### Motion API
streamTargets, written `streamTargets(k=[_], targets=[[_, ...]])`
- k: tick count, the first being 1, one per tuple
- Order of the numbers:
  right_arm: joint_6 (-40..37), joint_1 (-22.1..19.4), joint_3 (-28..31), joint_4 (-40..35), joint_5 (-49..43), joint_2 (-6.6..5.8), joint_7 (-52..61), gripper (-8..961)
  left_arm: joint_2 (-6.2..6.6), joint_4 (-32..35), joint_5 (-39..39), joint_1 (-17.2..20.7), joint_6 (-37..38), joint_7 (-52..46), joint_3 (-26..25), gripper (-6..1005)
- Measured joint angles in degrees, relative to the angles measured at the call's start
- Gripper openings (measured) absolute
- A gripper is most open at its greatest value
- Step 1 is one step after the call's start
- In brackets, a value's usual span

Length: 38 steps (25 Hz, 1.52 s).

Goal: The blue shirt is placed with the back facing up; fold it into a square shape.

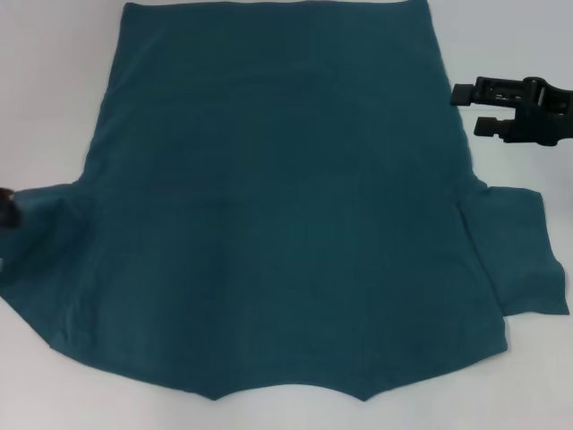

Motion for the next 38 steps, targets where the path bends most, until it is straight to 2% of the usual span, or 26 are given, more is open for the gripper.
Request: streamTargets(k=[2, 3, 5, 10, 17, 20, 24, 26, 29, 32, 33, 35, 38], targets=[[0.0, -0.1, 0.0, 0.0, 0.0, 0.00, 0.0, 917, -0.12, -2.6, -0.2, -3.5, 3.4, -3.6, 0.0, 101], [0.0, -0.1, 0.0, 0.0, 0.0, 0.00, 0.0, 917, -0.12, -2.6, -0.2, -3.5, 3.4, -3.6, 0.0, 103], [0.1, -0.1, 0.0, 0.0, 0.0, 0.00, 0.0, 917, -0.11, -5.5, -0.3, -5.8, 4.1, -5.0, 0.0, 107], [0.1, -0.1, -0.3, 0.0, 0.0, 0.10, -0.1, 917, -0.33, -11.9, -0.5, -10.2, 1.3, -6.3, -0.1, 117], [0.0, -0.1, -0.5, 0.1, -0.2, 0.26, -0.2, 916, -2.52, -15.0, -0.6, -12.6, -2.3, -6.4, -0.1, 130], [0.0, -0.1, -0.5, 0.1, -0.2, 0.26, -0.2, 916, -3.06, -15.2, -1.6, -12.8, -2.9, -5.7, 0.0, 136], [0.0, -0.1, -0.5, 0.5, -0.3, 0.26, -0.4, 916, -3.13, -15.2, -5.9, -12.8, -1.3, -0.4, 0.3, 144], [0.1, -0.1, -0.5, 0.6, -0.4, 0.26, -0.5, 916, -3.16, -14.7, -6.2, -12.5, -0.6, 2.2, 2.2, 148], [0.2, -0.2, -0.5, 0.7, -0.4, 0.22, -0.5, 916, -3.68, -11.7, -6.0, -10.8, -0.6, 4.5, 6.7, 153], [0.4, -0.5, -0.4, 0.7, -0.4, 0.14, -0.5, 915, -4.62, -6.9, -5.3, -7.7, -2.6, 2.7, 8.1, 159], [0.3, -0.5, -0.4, 0.7, -0.3, 0.14, -0.5, 915, -4.77, -5.2, -5.5, -6.4, -3.5, 1.1, 7.2, 161], [0.4, -0.7, -0.3, 0.7, -0.3, 0.05, -0.5, 915, -4.63, -4.0, -6.4, -5.0, -4.2, -1.4, 4.7, 235], [0.4, -0.7, -0.5, 0.7, -0.3, 0.00, -0.5, 915, -3.14, -6.4, -7.4, -4.3, -4.4, -4.6, -1.1, 345]])
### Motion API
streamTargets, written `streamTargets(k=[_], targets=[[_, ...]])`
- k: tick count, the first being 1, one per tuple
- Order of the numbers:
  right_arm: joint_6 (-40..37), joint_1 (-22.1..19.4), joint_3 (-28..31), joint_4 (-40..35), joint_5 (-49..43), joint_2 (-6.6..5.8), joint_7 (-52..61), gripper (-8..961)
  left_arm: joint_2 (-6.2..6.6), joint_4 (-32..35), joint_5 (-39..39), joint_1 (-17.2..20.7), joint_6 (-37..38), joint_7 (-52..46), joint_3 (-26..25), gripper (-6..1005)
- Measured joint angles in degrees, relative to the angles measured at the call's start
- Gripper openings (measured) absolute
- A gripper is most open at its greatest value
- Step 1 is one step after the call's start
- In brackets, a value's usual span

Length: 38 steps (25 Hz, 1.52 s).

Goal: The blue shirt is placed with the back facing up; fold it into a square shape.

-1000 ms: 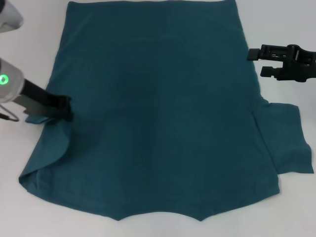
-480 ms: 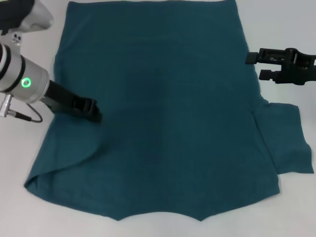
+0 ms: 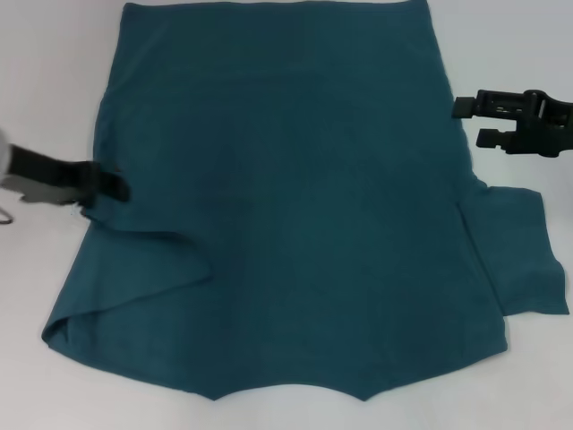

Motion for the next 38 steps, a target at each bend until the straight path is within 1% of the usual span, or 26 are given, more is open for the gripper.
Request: streamTargets(k=[1, 3, 5, 7, 14, 19, 21, 26, 29, 32, 33, 35, 37, 38], targets=[[0.0, 0.0, 0.0, 0.0, 0.0, 0.00, 0.0, 915, 0.80, -2.0, -0.3, 0.0, -0.4, -0.9, -2.0, 382], [0.1, -0.1, -0.1, 0.0, 0.0, 0.00, 0.0, 915, 1.96, -5.8, -0.9, 0.1, -1.6, -1.8, -5.4, 613], [0.1, -0.2, -0.1, 0.0, 0.0, 0.00, 0.0, 915, 2.42, -8.2, -1.5, 0.5, -3.2, -1.8, -7.2, 634], [0.1, -0.2, -0.1, 0.0, 0.0, 0.03, -0.1, 915, 2.57, -9.8, -1.8, 1.0, -5.0, -1.8, -7.9, 654], [0.0, -0.3, -0.1, 0.0, 0.0, 0.02, -0.1, 914, 2.21, -14.5, -3.6, 1.6, -12.8, -1.9, -8.4, 726], [0.0, -0.3, -0.1, 0.0, 0.0, 0.14, -0.1, 914, 2.25, -20.3, -4.8, 1.1, -20.5, -1.9, -8.5, 727], [-0.1, -0.3, -0.1, 0.0, 0.0, 0.15, -0.1, 914, 2.25, -21.0, -4.9, 1.1, -22.1, -1.9, -8.5, 727], [0.0, -0.6, -0.1, 0.0, 0.0, 0.22, -0.1, 914, 2.12, -22.5, -6.4, 1.0, -23.5, -1.2, -8.3, 726], [0.1, -0.7, -0.1, 0.0, 0.0, 0.32, -0.1, 914, 2.11, -24.3, -8.0, 0.0, -23.6, 0.2, -8.0, 726], [0.1, -0.7, -0.1, 0.0, 0.0, 0.38, -0.1, 913, 2.18, -25.4, -10.7, -1.1, -22.0, 2.3, -8.2, 726], [0.1, -0.7, -0.1, 0.0, 0.0, 0.38, -0.2, 913, 2.36, -25.4, -14.2, -1.2, -19.8, 4.7, -8.4, 726], [0.0, -0.9, 0.0, 0.0, 0.0, 0.35, -0.5, 913, 3.12, -25.4, -22.1, -0.8, -15.0, 10.1, -8.8, 726], [-0.1, -1.1, 0.1, 0.0, 0.1, 0.27, -1.0, 913, 3.99, -25.4, -27.7, 0.0, -11.0, 13.0, -9.2, 727], [-0.1, -1.3, 0.0, 0.0, 0.1, 0.25, -1.2, 913, 4.36, -25.1, -28.7, 0.5, -10.0, 13.2, -9.2, 727]])
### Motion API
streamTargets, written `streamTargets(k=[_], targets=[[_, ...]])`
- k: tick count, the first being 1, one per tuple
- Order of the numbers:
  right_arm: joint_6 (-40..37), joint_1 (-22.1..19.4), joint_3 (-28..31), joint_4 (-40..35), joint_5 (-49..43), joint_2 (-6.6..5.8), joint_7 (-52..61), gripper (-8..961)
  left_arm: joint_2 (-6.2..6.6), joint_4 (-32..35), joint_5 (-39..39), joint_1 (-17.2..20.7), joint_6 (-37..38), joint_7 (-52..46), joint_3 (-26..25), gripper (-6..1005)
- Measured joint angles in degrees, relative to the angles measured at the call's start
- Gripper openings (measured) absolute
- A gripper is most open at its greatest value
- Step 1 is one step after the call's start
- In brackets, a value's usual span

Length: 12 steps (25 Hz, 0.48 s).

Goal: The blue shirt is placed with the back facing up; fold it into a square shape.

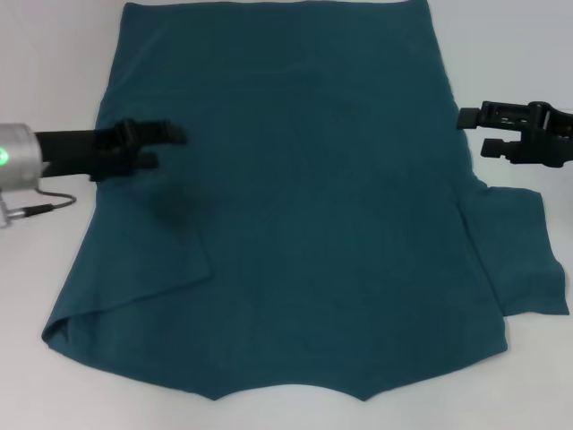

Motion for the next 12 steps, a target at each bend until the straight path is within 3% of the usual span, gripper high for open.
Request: streamTargets(k=[7, 12], targets=[[-1.7, -0.8, -0.4, -0.1, -0.2, -0.63, -3.6, 913, 0.97, 5.7, 0.0, 5.2, 6.1, 1.6, 0.1, 727], [-4.5, -2.0, -1.5, -1.2, -1.4, -1.17, -6.5, 912, 0.66, 11.1, 0.2, 9.1, 19.5, 17.8, 0.3, 727]])
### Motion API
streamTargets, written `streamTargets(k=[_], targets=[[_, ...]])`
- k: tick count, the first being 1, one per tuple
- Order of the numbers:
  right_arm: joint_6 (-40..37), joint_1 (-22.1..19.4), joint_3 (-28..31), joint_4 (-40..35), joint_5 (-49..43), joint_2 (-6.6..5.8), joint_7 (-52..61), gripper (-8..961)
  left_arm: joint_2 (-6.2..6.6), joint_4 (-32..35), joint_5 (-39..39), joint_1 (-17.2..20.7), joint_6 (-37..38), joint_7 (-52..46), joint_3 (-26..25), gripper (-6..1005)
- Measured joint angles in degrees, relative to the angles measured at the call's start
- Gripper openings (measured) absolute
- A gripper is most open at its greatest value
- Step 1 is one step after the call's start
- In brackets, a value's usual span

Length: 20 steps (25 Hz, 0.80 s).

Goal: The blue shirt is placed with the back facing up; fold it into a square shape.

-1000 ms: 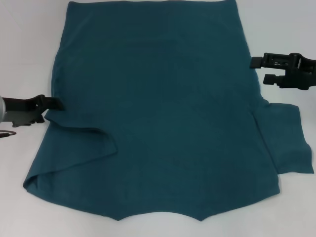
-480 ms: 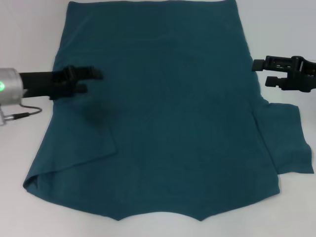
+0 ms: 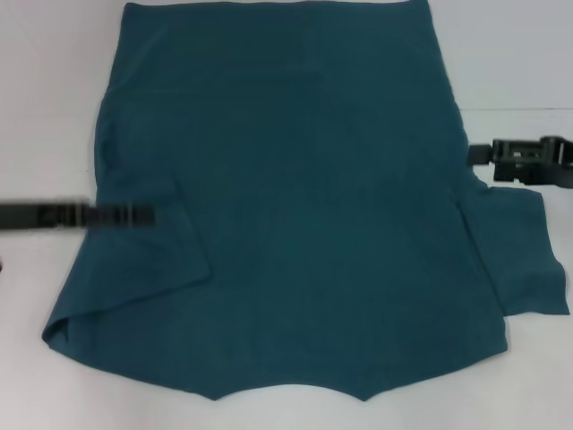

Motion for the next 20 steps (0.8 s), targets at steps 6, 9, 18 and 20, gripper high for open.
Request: streamTargets(k=[6, 9, 18, 20], targets=[[-2.5, -1.8, -0.2, -0.7, -0.6, -0.09, -2.7, 912, -4.55, 8.9, 0.1, 5.1, 7.8, 17.5, 0.6, 726], [-4.3, -2.2, -0.3, -1.1, -1.9, -0.98, -2.6, 912, -5.11, 9.9, 0.6, 6.1, 7.7, 17.3, 2.9, 726], [-7.1, -4.3, 0.2, -2.8, -11.3, -5.51, 10.0, 912, -5.50, 9.5, 2.9, 5.4, 5.3, 8.2, 4.0, 726], [-7.1, -4.9, 0.4, -4.0, -13.7, -5.72, 12.0, 913, -5.55, 9.4, 2.9, 5.1, 4.6, 7.3, 4.0, 726]])
